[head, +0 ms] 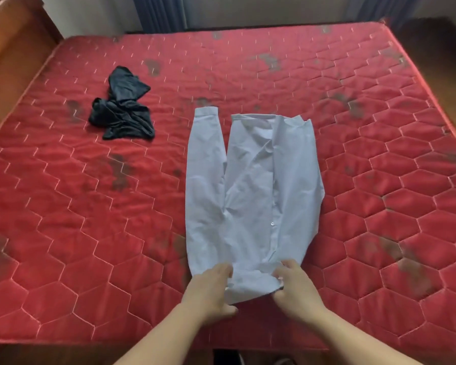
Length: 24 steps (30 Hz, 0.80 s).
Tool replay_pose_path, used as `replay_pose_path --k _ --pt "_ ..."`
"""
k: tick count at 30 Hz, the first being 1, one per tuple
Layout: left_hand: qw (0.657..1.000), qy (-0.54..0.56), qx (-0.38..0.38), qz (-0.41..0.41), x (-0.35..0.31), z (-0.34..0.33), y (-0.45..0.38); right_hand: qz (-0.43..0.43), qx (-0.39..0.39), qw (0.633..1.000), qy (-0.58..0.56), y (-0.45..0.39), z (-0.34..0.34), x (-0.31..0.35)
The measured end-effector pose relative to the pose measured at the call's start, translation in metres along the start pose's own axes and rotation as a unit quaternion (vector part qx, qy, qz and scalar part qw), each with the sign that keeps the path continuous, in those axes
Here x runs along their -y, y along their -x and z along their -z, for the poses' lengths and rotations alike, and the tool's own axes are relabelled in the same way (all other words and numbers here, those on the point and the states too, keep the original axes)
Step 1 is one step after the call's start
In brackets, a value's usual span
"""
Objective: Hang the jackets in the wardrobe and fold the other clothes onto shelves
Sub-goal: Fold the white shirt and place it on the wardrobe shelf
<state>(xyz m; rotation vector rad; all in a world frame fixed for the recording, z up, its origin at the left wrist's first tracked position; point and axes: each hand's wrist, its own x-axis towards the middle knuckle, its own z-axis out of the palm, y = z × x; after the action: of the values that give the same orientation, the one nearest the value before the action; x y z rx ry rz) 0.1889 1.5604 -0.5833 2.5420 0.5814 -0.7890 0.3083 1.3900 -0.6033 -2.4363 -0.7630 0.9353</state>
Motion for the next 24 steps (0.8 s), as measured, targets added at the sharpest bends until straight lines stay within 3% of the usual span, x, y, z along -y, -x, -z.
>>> replay_pose_path --k 2,5,8,9,11,13,14,15,17,18,20,23,24 --pt "0.985 0.170 -0.022 -0.021 -0.021 0.000 -0.004 0.049 -0.022 0.996 -0.064 -0.007 -0.002 0.016" --pt "0.968 0.240 -0.066 -0.016 -0.042 0.006 -0.020 0.047 -0.152 0.971 -0.177 -0.009 0.004 0.036" --pt "0.920 0.361 -0.149 0.021 -0.041 0.022 -0.033 -0.135 -0.249 0.912 -0.295 -0.016 0.002 0.021" --pt "0.883 0.438 -0.169 0.024 -0.042 0.028 -0.034 -0.234 -0.228 0.875 -0.357 -0.021 0.001 0.014" --pt "0.823 0.542 -0.167 0.023 -0.047 0.039 -0.032 -0.374 -0.093 0.749 -0.539 -0.036 -0.006 0.005" --pt "0.820 0.554 -0.142 -0.001 -0.048 0.039 -0.034 -0.347 0.046 0.609 -0.711 -0.060 -0.008 0.002" --pt "0.825 0.551 -0.125 -0.020 -0.046 0.035 -0.036 -0.304 0.071 0.542 -0.780 -0.075 -0.005 0.000" --pt "0.834 0.540 -0.111 -0.034 -0.044 0.031 -0.038 -0.268 0.067 0.510 -0.815 -0.088 0.004 0.003" --pt "0.858 0.503 -0.101 -0.037 -0.036 0.028 -0.044 -0.247 0.028 0.550 -0.797 -0.112 0.025 0.007" --pt "0.877 0.469 -0.094 -0.043 -0.032 0.028 -0.046 -0.232 -0.010 0.589 -0.774 -0.123 0.036 0.005" --pt "0.903 0.416 -0.073 -0.075 -0.029 0.031 -0.047 -0.191 -0.097 0.624 -0.752 -0.137 0.065 -0.004" --pt "0.941 0.304 -0.070 -0.130 -0.029 0.027 -0.052 -0.103 -0.168 0.553 -0.810 -0.137 0.124 -0.024" --pt "0.951 0.259 -0.080 -0.149 -0.033 0.023 -0.056 -0.093 -0.190 0.556 -0.804 -0.134 0.142 -0.033"
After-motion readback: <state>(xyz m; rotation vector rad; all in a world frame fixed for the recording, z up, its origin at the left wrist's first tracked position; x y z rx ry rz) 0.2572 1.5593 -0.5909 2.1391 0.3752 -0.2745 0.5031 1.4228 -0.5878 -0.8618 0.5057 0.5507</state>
